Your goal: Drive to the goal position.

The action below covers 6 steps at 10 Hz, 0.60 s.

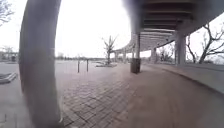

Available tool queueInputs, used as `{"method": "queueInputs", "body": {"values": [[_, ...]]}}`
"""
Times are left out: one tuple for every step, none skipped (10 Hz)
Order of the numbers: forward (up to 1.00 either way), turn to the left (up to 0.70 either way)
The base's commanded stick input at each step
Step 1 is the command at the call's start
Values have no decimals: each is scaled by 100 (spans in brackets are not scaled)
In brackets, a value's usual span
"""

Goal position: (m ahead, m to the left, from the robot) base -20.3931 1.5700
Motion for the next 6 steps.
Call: {"method": "queueInputs", "body": {"values": [[70,12],[70,10],[70,10],[70,11],[70,11],[70,11]]}}
